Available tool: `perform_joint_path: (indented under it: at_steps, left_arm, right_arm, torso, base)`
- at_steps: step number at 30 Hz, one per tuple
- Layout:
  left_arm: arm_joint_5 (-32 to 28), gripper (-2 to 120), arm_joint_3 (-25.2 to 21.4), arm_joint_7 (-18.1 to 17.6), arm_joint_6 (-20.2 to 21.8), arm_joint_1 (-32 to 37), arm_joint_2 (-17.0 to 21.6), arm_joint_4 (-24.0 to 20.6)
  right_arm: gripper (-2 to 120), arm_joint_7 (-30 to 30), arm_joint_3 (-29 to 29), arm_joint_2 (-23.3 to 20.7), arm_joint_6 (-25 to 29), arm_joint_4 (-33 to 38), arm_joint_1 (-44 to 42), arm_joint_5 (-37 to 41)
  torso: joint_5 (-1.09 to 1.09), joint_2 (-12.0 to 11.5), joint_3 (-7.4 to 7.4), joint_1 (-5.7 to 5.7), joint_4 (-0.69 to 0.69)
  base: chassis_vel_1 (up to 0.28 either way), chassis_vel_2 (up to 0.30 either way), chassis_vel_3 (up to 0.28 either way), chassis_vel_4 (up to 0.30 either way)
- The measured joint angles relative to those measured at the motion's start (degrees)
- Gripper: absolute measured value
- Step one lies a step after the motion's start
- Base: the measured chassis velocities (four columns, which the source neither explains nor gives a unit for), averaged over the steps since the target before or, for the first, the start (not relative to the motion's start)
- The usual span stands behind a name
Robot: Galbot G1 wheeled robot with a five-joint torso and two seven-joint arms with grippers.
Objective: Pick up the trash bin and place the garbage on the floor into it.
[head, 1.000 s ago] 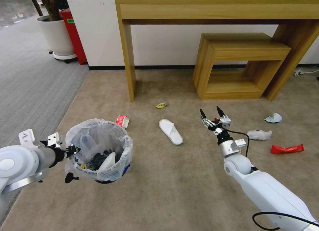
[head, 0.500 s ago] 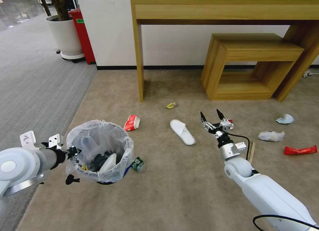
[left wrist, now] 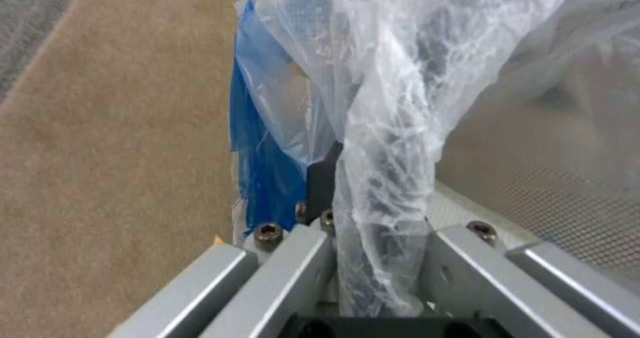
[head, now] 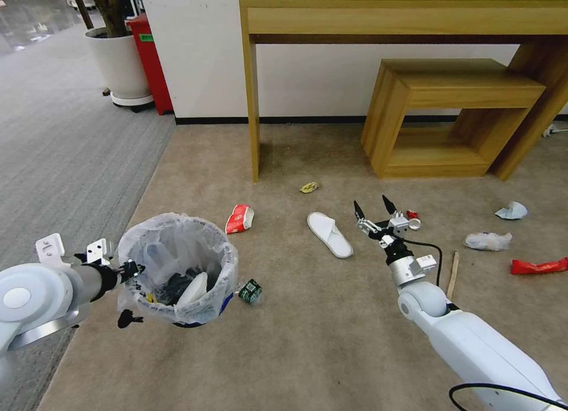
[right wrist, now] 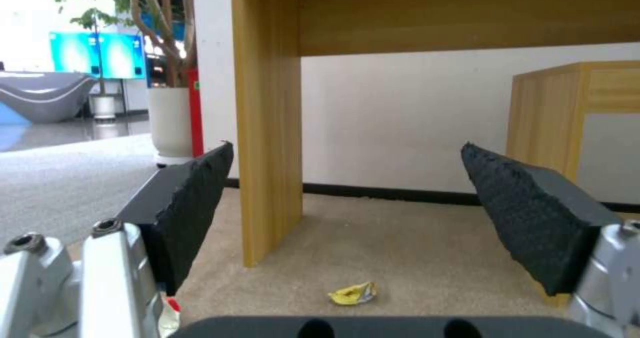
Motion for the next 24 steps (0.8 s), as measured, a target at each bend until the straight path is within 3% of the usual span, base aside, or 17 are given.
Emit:
perform_joint_path:
  at_steps: [10,24]
  left_arm:
    - [5.16,0,-2.08,0.27,-0.75,0.33,-2.63,1.42]
    - [12.95,0,-7.75,4.22,-0.37,5.33,-11.25,2.28]
  right_arm:
    - [86,-0.01,-0.7,0.19,0.0,-0.33,0.77,-0.03]
    - [86,-0.18,0.1,0.48,0.04,-0.8,-0.73,-0.33]
  torso:
    - [-0.01,0.0,0.0,0.0,0.01]
    - [-0.01,0.0,0.0,0.0,0.01]
  base:
    - [0.0,0.0,0.0,0.0]
    - [0.0,0.0,0.0,0.0]
